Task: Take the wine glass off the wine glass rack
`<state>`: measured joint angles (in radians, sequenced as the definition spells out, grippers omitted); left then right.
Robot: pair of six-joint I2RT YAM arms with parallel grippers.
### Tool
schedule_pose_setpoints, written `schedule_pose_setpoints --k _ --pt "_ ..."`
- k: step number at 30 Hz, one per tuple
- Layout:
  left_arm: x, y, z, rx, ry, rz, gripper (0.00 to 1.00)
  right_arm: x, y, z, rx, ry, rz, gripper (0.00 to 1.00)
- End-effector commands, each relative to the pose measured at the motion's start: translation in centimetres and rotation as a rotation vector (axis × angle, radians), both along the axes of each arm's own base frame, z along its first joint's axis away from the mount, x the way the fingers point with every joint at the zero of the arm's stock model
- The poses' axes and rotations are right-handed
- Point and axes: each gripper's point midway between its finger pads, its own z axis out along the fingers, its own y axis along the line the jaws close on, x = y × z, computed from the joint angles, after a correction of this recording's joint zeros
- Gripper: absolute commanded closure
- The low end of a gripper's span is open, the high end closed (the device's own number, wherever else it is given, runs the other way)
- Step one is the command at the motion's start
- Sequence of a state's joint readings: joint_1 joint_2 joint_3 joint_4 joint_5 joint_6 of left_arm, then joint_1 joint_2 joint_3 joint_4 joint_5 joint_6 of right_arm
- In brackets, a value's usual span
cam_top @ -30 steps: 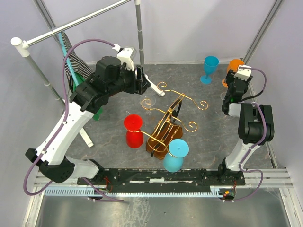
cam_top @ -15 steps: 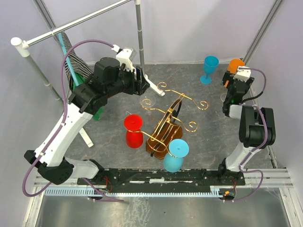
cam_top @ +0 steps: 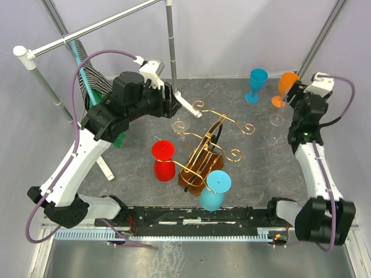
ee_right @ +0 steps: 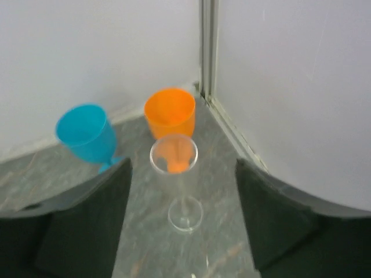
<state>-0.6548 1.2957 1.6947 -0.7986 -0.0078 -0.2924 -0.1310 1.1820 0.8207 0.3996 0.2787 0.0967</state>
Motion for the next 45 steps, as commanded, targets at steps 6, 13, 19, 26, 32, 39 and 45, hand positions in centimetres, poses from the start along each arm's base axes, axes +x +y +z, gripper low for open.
schedule_pose_setpoints --k 6,13,19,26,32,39,45 --pt "2.0 1.9 1.1 0.041 -0.002 0.154 0.4 -7.4 12.0 7.6 0.399 0.272 0.512 0.17" --pt "3.8 2.3 -2.9 0.109 0.112 0.214 0.39 -12.1 13.4 11.9 0.356 0.196 0.578 0.17" --pt "3.7 1.8 -6.3 0.102 0.186 0.169 0.38 -14.5 14.7 12.3 0.396 0.169 0.633 0.17" --pt "2.5 1.2 -7.0 -0.072 0.264 0.051 0.43 -16.2 14.5 13.0 0.376 0.129 0.611 0.17" --pt "2.0 1.8 -6.8 -0.206 0.282 0.008 0.47 -16.5 14.2 12.4 0.376 0.127 0.592 0.17" --pt "1.7 2.5 -5.0 -0.375 0.273 -0.034 0.49 -16.6 14.1 12.4 0.371 0.12 0.59 0.17" --pt "0.7 1.0 -5.6 -0.51 0.351 -0.146 0.46 -16.9 13.9 12.6 0.356 0.11 0.58 0.17"
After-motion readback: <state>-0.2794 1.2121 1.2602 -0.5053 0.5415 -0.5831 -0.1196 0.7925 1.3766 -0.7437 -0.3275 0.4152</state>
